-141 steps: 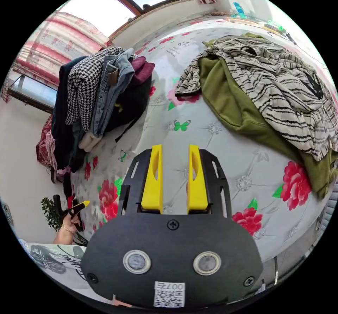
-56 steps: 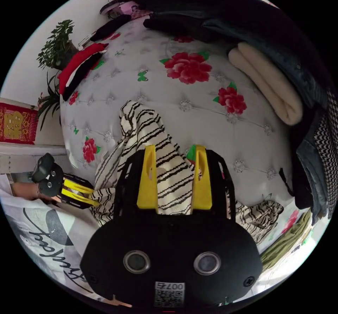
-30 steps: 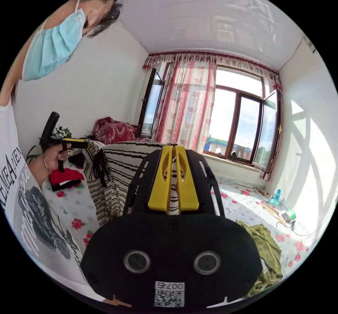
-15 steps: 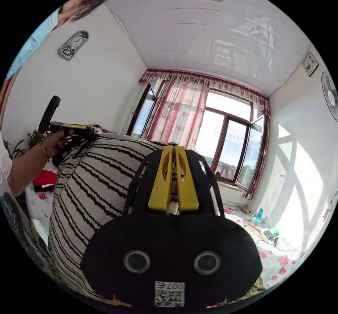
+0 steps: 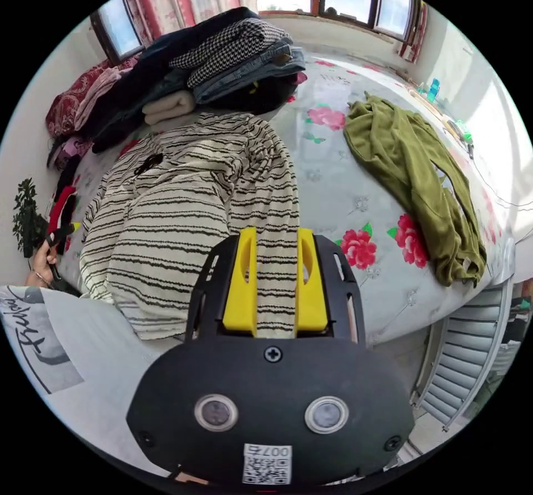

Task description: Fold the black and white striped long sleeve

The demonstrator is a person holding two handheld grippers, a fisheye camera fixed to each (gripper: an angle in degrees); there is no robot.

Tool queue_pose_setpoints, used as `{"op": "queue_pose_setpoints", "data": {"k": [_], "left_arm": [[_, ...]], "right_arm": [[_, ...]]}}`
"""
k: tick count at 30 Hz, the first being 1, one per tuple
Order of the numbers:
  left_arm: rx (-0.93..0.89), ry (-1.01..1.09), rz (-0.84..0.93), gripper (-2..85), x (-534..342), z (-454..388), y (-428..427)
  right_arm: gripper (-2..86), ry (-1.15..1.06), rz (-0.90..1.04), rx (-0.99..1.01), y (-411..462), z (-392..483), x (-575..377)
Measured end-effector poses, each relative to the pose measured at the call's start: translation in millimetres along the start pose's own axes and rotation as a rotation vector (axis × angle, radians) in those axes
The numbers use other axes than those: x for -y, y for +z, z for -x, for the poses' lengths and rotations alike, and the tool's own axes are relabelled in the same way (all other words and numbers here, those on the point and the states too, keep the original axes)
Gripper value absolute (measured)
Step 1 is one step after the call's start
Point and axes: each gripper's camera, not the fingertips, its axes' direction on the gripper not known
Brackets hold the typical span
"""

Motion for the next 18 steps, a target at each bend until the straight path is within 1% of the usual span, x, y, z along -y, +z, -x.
{"op": "queue_pose_setpoints", "data": {"k": [4,7,8,10,11,12,13,15,17,18], "left_arm": [[0.012,-0.034,0.059,9.7,-10,3,17],[0.009,-0.068,0.07,9.4,10,12,20],[0.017,-0.077,0.078,8.8,23,17,21],[0.018,-0.097,0.096,8.2,44,24,22],[0.016,-0.104,0.104,8.0,58,29,22],[0.016,-0.101,0.11,7.7,71,33,21],[0.015,-0.1,0.113,7.6,77,35,20],[0.001,-0.094,0.109,7.6,96,42,16],[-0.027,-0.082,0.099,7.7,103,44,11],[-0.039,-0.073,0.09,7.7,104,44,9]], "right_arm": [[5.7,0.061,0.082,-0.01,23,3,4],[3.3,0.098,0.227,-0.013,51,12,26],[1.8,0.081,0.182,-0.028,45,18,36],[0.8,0.049,0.226,0.019,43,20,61],[0.5,0.038,0.196,-0.044,31,19,76],[0.2,0.061,0.114,-0.142,11,11,90],[0.2,0.099,0.069,-0.191,-1,4,97],[0.1,0.36,-0.112,-0.329,-56,-34,112],[0.2,0.436,-0.211,-0.318,-89,-49,113],[0.5,0.425,-0.252,-0.285,-104,-48,110]]}}
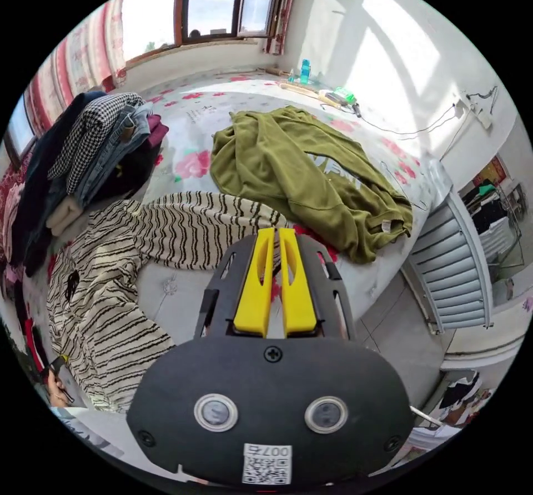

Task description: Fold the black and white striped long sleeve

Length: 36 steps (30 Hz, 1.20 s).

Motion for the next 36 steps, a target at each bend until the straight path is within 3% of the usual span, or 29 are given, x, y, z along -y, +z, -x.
{"op": "queue_pose_setpoints", "data": {"k": [4,8,13,16,19,23,25,27,31,36], "left_arm": [[-0.036,0.006,-0.012,7.9,-10,4,-5],[-0.051,0.013,-0.044,7.9,-35,11,-23],[-0.014,-0.042,-0.116,8.1,-55,36,-46],[0.003,-0.035,-0.211,9.9,-53,44,-56],[0.029,0.046,-0.273,10.5,-36,38,-54],[0.091,0.065,-0.094,6.8,7,35,-6],[0.113,0.072,-0.136,2.2,15,35,-8],[0.088,0.059,-0.062,0.4,36,43,-13],[0.166,0.017,-0.209,-0.1,56,71,-73],[0.187,-0.221,-0.399,4.5,41,134,-159]], "right_arm": [[1.0,-0.169,0.049,0.166,-13,32,-31],[4.1,-0.326,0.23,0.355,3,92,-114],[7.2,-0.482,0.392,0.333,24,142,-166],[8.8,-0.532,0.368,0.26,21,156,-167],[10.1,-0.518,0.389,0.254,19,160,-160],[11.6,-0.444,0.38,0.233,10,154,-162],[12.1,-0.423,0.356,0.231,2,149,-165],[12.7,-0.404,0.309,0.222,-13,140,-168],[13.5,-0.356,0.269,0.205,-30,115,-171],[14.3,-0.264,0.277,0.215,-32,84,-178]]}}
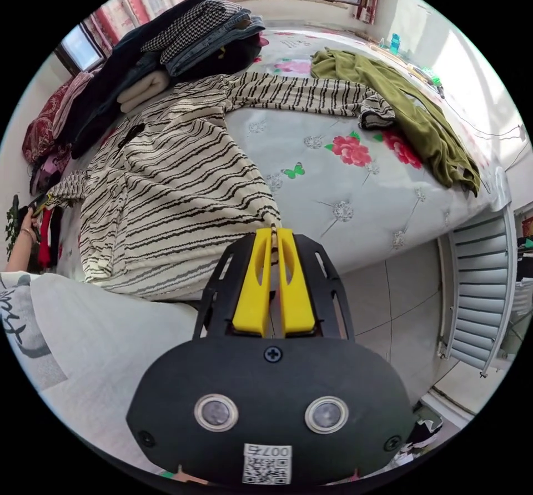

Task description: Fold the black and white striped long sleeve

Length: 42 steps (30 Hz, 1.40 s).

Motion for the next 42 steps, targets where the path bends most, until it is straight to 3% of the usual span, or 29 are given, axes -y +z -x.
{"op": "queue_pose_setpoints", "data": {"k": [7,10,12,16,19,23,28,35,38,42], "left_arm": [[-0.01,0.03,0.027,8.3,-133,-9,-11],[-0.164,0.031,0.121,9.3,-213,-32,4],[-0.303,0.026,0.188,10.8,-262,-52,14],[-0.371,0.03,0.264,11.8,-295,-73,23],[-0.297,0.123,0.349,11.0,-305,-96,37],[-0.041,0.211,0.348,1.2,-309,-112,42],[-0.057,0.169,0.371,-0.6,-311,-90,35],[-0.11,0.031,0.197,-0.4,-361,-33,-36],[-0.133,-0.031,0.178,1.9,-390,-15,-36],[-0.063,-0.035,0.166,7.6,-414,-4,-41]], "right_arm": [[15.0,-0.158,-0.096,0.02,-36,6,4],[15.2,-0.318,-0.087,0.075,-37,23,14],[15.3,-0.438,-0.033,0.003,-21,37,21],[15.4,-0.423,0.021,-0.044,0,17,31],[15.4,-0.336,0.09,0.03,19,-18,40],[15.4,-0.305,0.105,0.108,34,-50,44],[15.2,-0.357,0.098,0.16,28,-74,43],[14.6,-0.478,0.011,0.177,-8,-117,-3],[14.3,-0.474,0.017,0.152,-11,-132,-8],[13.6,-0.562,-0.115,0.117,-37,-125,-1]]}}
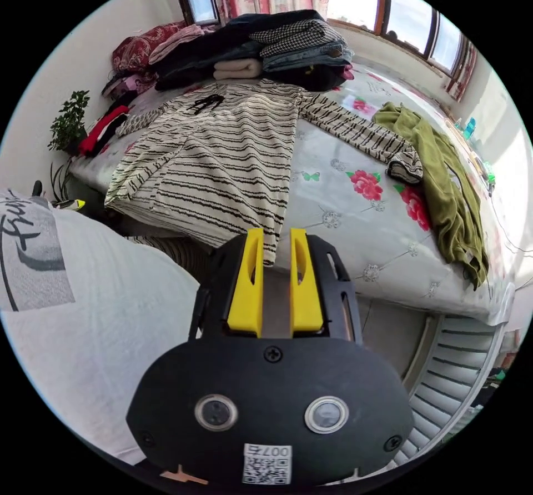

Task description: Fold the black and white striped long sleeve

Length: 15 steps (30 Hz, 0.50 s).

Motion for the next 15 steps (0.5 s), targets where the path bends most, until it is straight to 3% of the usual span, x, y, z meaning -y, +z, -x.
{"op": "queue_pose_setpoints", "data": {"k": [7,11,15], "left_arm": [[-0.047,0.374,-0.046,8.5,11,-81,15],[-0.103,0.535,0.035,9.5,28,-139,68],[0.02,0.604,0.135,6.3,39,-155,115]], "right_arm": [[12.1,-0.309,-0.054,0.195,25,64,66],[10.8,-0.467,0.088,0.284,82,116,103],[9.1,-0.593,0.259,0.256,127,145,114]]}}
